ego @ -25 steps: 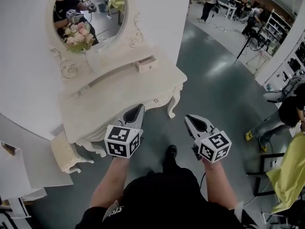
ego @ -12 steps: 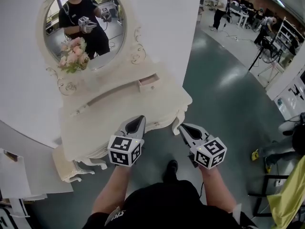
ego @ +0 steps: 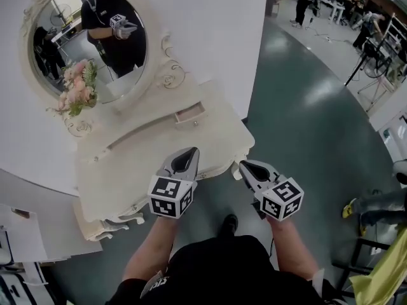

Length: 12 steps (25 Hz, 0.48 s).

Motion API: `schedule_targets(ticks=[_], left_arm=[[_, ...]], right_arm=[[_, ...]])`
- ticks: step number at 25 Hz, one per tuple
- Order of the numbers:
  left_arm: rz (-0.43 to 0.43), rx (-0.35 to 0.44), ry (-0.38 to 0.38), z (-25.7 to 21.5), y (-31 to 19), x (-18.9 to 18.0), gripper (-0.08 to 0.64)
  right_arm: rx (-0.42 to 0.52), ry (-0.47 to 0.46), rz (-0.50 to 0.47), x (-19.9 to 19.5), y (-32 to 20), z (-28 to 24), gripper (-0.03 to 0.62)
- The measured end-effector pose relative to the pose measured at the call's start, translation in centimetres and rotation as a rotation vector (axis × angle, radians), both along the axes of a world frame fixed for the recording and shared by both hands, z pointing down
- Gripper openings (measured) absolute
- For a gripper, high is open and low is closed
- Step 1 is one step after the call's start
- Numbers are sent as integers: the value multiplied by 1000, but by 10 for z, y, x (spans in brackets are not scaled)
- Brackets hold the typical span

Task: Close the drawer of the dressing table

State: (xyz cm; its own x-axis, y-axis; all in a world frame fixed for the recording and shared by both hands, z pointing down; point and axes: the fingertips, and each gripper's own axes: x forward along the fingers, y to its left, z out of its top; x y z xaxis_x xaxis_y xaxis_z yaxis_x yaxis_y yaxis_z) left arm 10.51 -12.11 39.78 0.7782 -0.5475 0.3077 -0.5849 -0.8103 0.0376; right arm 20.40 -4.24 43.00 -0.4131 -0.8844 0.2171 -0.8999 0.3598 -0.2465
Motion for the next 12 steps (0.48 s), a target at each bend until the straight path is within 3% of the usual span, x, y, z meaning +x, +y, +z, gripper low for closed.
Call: schedule_targets(ticks=[5,12], left_arm=[[10,43,-51,0,-6,29,9],[-70,-14,-37,12,-30,12,9]], right_arm=[[7,-4,-49,11,-19,2,-6],[-43,-17,-119,0,-42,16,-5]])
